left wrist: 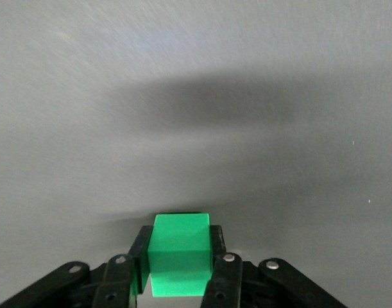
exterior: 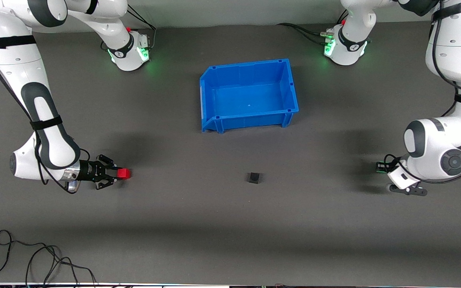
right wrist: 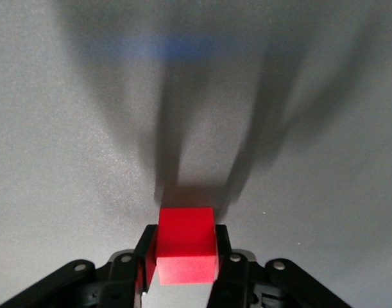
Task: Attach green and red cubes to black cube
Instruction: 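Grasp the red cube with the right gripper while the left gripper grasps the green, then carry both cubes to the black cube and press them against its sides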
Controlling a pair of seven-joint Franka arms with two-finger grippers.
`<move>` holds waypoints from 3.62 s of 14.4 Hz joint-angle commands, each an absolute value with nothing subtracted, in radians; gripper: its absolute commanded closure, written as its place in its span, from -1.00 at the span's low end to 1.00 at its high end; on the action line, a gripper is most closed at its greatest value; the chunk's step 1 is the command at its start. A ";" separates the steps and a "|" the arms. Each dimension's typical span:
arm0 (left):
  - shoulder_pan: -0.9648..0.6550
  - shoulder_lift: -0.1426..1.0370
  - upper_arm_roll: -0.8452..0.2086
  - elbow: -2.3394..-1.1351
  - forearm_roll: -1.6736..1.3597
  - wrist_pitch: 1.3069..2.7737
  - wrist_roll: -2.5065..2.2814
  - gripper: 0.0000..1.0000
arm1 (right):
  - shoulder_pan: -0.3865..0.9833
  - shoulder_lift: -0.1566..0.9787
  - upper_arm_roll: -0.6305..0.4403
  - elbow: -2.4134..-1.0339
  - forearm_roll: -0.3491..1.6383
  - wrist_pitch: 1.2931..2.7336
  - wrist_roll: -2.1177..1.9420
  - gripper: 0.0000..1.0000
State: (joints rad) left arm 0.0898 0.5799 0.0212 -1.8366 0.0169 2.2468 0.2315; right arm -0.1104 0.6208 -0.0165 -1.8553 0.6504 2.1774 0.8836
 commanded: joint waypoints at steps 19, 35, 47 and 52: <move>-0.279 0.653 0.012 -1.542 -0.291 2.120 -1.459 1.00 | 0.385 0.650 -0.011 -1.594 0.684 2.408 1.644 0.59; -0.512 0.767 0.011 -1.562 -0.278 2.436 -1.896 1.00 | 0.661 0.804 -0.011 -1.557 0.670 2.640 1.922 0.68; -0.532 0.799 -0.018 -1.562 -0.279 2.494 -1.870 1.00 | 0.666 0.910 -0.009 -1.422 0.683 2.642 1.885 0.68; -0.532 0.793 -0.018 -1.559 -0.279 2.493 -1.873 0.95 | 0.687 0.951 -0.009 -1.358 0.681 2.642 1.902 0.71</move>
